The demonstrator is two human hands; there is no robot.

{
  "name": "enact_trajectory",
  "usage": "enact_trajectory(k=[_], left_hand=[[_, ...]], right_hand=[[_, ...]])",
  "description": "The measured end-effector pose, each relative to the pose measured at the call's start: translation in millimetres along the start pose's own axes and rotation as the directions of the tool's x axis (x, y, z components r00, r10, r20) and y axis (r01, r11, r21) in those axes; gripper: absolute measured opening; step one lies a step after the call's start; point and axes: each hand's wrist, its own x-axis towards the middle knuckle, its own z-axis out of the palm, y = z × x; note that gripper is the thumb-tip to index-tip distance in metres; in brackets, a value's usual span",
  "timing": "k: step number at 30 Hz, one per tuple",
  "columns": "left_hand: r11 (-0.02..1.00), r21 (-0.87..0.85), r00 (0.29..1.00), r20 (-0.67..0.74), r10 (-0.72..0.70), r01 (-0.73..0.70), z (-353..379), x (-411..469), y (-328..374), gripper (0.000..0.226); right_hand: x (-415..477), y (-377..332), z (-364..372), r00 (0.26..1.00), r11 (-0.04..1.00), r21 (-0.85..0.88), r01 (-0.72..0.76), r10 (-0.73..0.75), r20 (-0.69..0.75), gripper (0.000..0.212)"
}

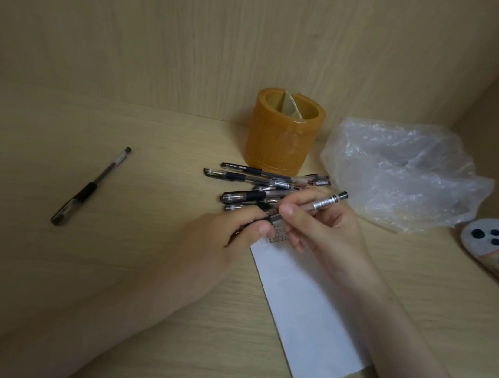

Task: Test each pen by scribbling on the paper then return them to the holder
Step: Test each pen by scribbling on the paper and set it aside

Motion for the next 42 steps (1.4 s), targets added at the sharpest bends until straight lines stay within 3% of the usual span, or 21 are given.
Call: enact_trajectory(k=[7, 11, 16, 19, 22, 24, 28, 33, 42], left_hand=[[0.993, -0.083, 0.996, -0.021, 0.086, -0.087, 2, 0, 1, 0.035], [0.994, -0.077, 0.996, 0.025, 0.083, -0.081, 8, -3, 3, 0.033], [0.998, 0.055, 0.999, 0.031, 0.012, -0.014, 7, -4, -1, 0.041], [0.981, 0.187, 0.993, 0.114, 0.028, -0.049, 6, -6, -4, 0.038], [0.962, 0.260, 0.980, 0.198, 0.032, -0.084, 9, -8, -2, 0.042], [0.952, 0.290, 0.973, 0.228, 0.029, -0.096, 10, -9, -2, 0.045], [0.942, 0.323, 0.976, 0.217, 0.023, -0.094, 9, -7, -3, 0.045], [0.945, 0.315, 0.978, 0.207, 0.025, -0.091, 9, -8, -3, 0.044], [0.945, 0.317, 0.972, 0.236, 0.003, -0.080, 9, -8, 1, 0.043]], right_hand=[[-1, -7, -5, 0.997, 0.998, 0.058, -0.028, 0.024, 0.074, 0.014], [-3, -4, -1, 0.975, 0.987, 0.062, -0.149, 0.136, 0.177, 0.019], [4, -15, -18, 0.973, 0.940, 0.325, -0.103, 0.163, -0.164, 0.014], [5, -18, -35, 0.942, 0.974, 0.176, -0.144, 0.190, -0.278, 0.032], [1, -8, -27, 0.927, 0.983, -0.004, -0.182, 0.170, -0.333, 0.030], [0, -2, -19, 0.914, 0.968, -0.163, -0.191, 0.115, -0.389, 0.027], [3, 6, -13, 0.879, 0.914, -0.358, -0.192, -0.002, -0.478, 0.046], [3, 17, -11, 0.874, 0.861, -0.482, -0.165, -0.099, -0.476, 0.046], [4, 23, -13, 0.859, 0.869, -0.477, -0.135, -0.137, -0.493, 0.031]])
